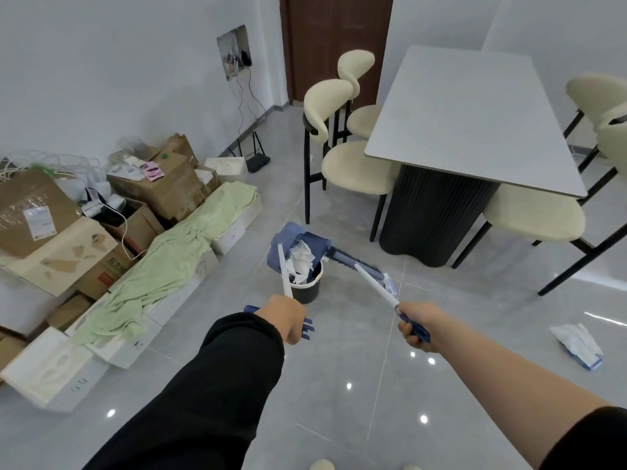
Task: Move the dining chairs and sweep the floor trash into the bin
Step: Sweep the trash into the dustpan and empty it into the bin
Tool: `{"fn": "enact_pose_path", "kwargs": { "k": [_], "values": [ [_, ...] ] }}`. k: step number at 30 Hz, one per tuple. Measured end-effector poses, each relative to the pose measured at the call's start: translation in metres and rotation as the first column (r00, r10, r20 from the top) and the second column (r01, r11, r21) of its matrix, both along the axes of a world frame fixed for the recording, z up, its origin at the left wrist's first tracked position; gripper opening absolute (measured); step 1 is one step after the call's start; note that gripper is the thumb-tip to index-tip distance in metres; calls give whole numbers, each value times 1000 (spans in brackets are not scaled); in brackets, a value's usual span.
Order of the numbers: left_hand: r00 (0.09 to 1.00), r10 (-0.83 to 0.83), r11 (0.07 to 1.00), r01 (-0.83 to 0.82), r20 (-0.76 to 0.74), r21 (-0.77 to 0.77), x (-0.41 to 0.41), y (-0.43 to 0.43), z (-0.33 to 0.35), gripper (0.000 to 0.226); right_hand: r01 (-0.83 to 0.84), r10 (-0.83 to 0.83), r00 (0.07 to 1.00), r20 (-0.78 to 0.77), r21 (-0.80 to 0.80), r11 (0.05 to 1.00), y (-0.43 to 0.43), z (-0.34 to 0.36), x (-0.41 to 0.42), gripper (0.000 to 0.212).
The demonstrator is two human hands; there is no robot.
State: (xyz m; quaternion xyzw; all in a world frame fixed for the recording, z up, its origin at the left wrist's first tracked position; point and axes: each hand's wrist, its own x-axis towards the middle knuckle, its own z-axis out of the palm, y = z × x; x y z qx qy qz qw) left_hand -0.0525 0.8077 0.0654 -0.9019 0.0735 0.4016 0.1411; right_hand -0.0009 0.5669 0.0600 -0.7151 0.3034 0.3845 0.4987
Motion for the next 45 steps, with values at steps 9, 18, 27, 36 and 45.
{"fn": "enact_pose_path", "kwargs": {
  "k": [9, 18, 27, 36, 45],
  "values": [
    [988, -71, 994, 59, 135, 94, -7, 5, -9, 34, -54, 55, 998, 27, -31, 998, -11, 3, -15, 8],
    [969, -170, 974, 138, 179, 178, -30, 10, -15, 35, -175, 183, 978, 97, -92, 980, -18, 12, -18, 21],
    [976, -200, 958, 177, 85, 225, -48, 29, -15, 37, -376, 424, 888, 176, -252, 892, -18, 11, -24, 30],
    [984, -160, 953, 173, -73, 249, -56, 22, -33, 44, -500, 609, 773, 175, -423, 756, -21, 6, -37, 21],
    [971, -238, 946, 228, 16, 228, -47, 25, -23, 45, -497, 606, 781, 151, -438, 749, -21, 0, -40, 21]
  ]
}}
